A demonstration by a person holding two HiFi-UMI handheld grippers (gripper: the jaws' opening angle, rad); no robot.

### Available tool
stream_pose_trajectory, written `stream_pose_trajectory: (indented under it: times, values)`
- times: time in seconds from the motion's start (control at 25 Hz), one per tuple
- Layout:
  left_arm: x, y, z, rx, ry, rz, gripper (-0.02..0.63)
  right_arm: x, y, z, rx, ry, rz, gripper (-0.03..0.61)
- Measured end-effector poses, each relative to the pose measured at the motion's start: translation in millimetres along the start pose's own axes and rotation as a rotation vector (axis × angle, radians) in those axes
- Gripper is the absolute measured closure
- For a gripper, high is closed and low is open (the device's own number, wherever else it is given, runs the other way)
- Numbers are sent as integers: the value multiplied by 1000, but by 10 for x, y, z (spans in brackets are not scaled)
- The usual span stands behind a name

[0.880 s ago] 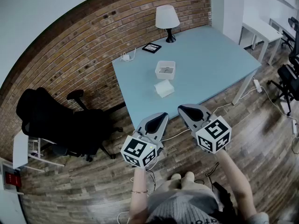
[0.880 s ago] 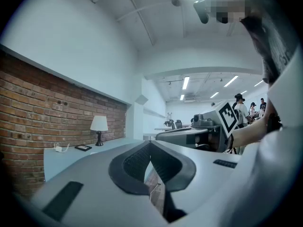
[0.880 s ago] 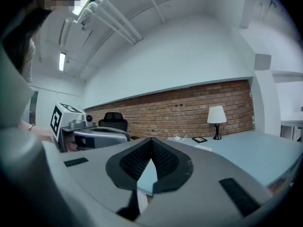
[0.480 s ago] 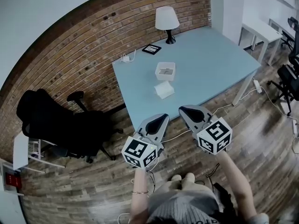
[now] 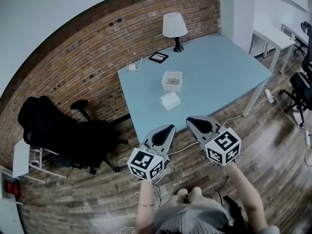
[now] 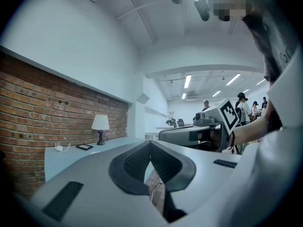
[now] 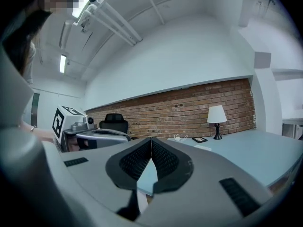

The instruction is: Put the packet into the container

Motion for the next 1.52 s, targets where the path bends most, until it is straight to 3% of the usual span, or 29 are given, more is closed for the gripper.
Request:
stream_pose_trajectory:
  times: [0.48, 0.84, 1.32, 1.52]
  values:
    - [246, 29, -99, 18, 101, -2, 606, 212, -44, 411, 17, 147, -40, 566]
    - [493, 51, -469, 4, 131, 0, 606, 599, -55, 729, 18, 222, -47, 566]
    - [919, 108, -1183, -31, 125, 6, 606, 1269, -71, 1257, 23, 224, -94, 566]
    - [1048, 25, -1494, -45, 109, -29, 606, 1623, -187, 1429, 72, 223, -135, 566]
Point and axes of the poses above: the fingertips, and each gripper's own axes: x forward along the fingers, z to its right, y out of its top, the point moved 7 cm from there along -x, backward along the fingers, and after that the axes turned 8 degrees about -x, right-handed, at the moved point
